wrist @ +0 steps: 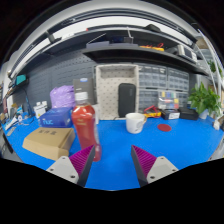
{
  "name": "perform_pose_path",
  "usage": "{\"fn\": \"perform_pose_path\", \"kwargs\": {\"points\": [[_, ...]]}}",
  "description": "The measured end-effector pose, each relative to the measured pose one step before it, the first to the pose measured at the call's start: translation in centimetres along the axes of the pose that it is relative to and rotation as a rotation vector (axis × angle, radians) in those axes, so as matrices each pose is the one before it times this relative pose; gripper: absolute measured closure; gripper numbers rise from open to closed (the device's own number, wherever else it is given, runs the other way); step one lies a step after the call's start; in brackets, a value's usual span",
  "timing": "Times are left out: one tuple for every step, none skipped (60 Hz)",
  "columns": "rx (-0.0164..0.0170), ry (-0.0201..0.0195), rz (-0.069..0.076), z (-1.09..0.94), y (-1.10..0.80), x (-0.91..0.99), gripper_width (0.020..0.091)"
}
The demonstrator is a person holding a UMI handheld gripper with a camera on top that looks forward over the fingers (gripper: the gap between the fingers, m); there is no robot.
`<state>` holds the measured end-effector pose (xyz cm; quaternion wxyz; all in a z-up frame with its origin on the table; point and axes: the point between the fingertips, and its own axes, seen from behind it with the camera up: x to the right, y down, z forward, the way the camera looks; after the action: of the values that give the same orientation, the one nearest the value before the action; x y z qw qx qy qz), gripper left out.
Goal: Pour water
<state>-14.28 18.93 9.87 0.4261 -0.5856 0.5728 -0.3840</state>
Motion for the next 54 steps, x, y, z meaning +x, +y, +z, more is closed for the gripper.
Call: {"fn": "perform_pose_path", "kwargs": {"points": [[0.00151,-0.01257,-0.0025,0.341,0.067,-0.514,0.0371],[0.00225,-0.01089,-0.0022,0.405,0.1,-0.595,0.0371],[0.00031,-0.00886,-0.0026,0.315,0.037,-0.569,0.0371],[0.00227,-0.00681,-0.0042,0.463,0.067,-0.449,0.0372],[0.00087,-0.00775,-0.0032,0.442,0.033,-0.795,0.0372],[-0.00088,-0.00693,-0.0035,0.427,-0.015,-0.574,0.0372],[-0.00108,-0.00694,-0.0044,0.508,0.053,-0.494,0.0372],[-0.00262,-0.00698,-0.0038,0.401,-0.039,-0.504,0.0372],[-0.00258,-0.00591,-0.0026,0.28,-0.145,-0.532,0.037],[0.00115,-0.00493,-0.003,0.504,-0.038,-0.444,0.0369],[0.00114,-0.00556,-0.0026,0.436,-0.12,-0.533,0.0371],[0.00146,-0.00486,-0.0028,0.465,-0.177,-0.672,0.0371],[0.00426,0.00073,-0.0015,0.314,0.12,-2.354,0.0372],[0.00353,0.00694,0.0006,0.254,0.062,-2.579,0.0372],[0.00018,0.00184,-0.0024,0.236,-0.142,-0.707,0.0372],[0.00163,0.00195,-0.0025,0.245,-0.031,-0.341,0.0371],[0.00089,0.00067,-0.0026,0.31,-0.163,-0.237,0.037],[0.00128,0.0007,-0.0012,0.332,-0.1,-0.174,0.037],[0.00061,0.00116,-0.0017,0.306,-0.109,-0.187,0.0371],[0.00187,0.00096,-0.0016,0.341,-0.133,-0.105,0.0372],[0.00169,0.00132,-0.0015,0.311,-0.11,-0.138,0.0371],[0.00138,0.00154,-0.0012,0.346,-0.099,-0.087,0.0372],[0.00152,0.00175,-0.0005,0.298,-0.098,-0.037,0.0371],[0.00266,0.0019,0.0004,0.332,-0.102,-0.032,0.0372],[0.0037,0.00252,0.0014,0.314,-0.118,0.0,0.0372],[0.00353,0.00358,0.0021,0.329,-0.107,0.06,0.0373],[0.00221,0.00437,0.0016,0.303,-0.074,0.062,0.0373],[0.00056,0.00403,0.0018,0.295,-0.002,0.048,0.0376],[0.00038,0.0022,0.0005,0.297,-0.021,0.029,0.0385],[-0.0003,0.00167,0.0009,0.28,-0.014,0.025,0.0399],[-0.00043,0.00277,0.0011,0.259,0.035,0.077,0.041],[-0.00063,0.00428,0.0013,0.256,0.044,0.099,0.0445],[-0.00093,0.00728,0.0032,0.234,0.025,0.193,0.0484],[0.00197,0.01412,0.0039,0.166,-0.021,0.337,0.0544],[0.00334,0.01607,0.0058,0.166,-0.078,0.384,0.0605],[0.00331,0.01557,0.009,0.148,-0.041,0.343,0.0665],[0.00904,0.00309,0.0104,0.06,-0.177,0.041,0.0675],[0.00543,-0.00115,0.0097,0.075,-0.023,-0.02,0.0679],[0.00018,-0.00098,0.0073,-0.06,-0.043,0.005,0.0663],[0.00777,-0.00067,0.0042,0.096,-0.088,0.07,0.0716],[0.0038,-0.00169,-0.0003,0.031,0.016,0.026,0.0718],[0.00404,-0.00516,-0.0023,-0.008,0.001,-0.051,0.0717],[0.00486,-0.00585,-0.004,-0.132,-0.072,-0.084,0.0743],[0.0073,-0.00643,-0.0057,0.059,0.14,0.001,0.0738],[0.0038,-0.00453,-0.0043,-0.04,0.006,-0.058,0.0767],[0.0024,-0.00117,-0.0048,-0.04,0.019,-0.047,0.0772],[-0.00006,-0.00249,-0.0048,-0.101,-0.015,0.001,0.0745],[0.00127,-0.00494,-0.0046,0.002,-0.03,-0.122,0.0808],[-0.00007,-0.00315,-0.0102,-0.003,0.054,-0.093,0.0814],[-0.00133,-0.00225,-0.0108,0.016,0.077,-0.073,0.0818],[0.00036,0.00164,-0.0065,0.168,-0.194,-0.065,0.0818],[-0.00037,0.00176,-0.0009,-0.039,0.059,0.046,0.0819],[0.00111,0.00094,0.0012,-0.01,0.018,0.014,0.0818],[0.00127,0.00176,-0.0001,-0.043,0.007,0.028,0.0818]]}}
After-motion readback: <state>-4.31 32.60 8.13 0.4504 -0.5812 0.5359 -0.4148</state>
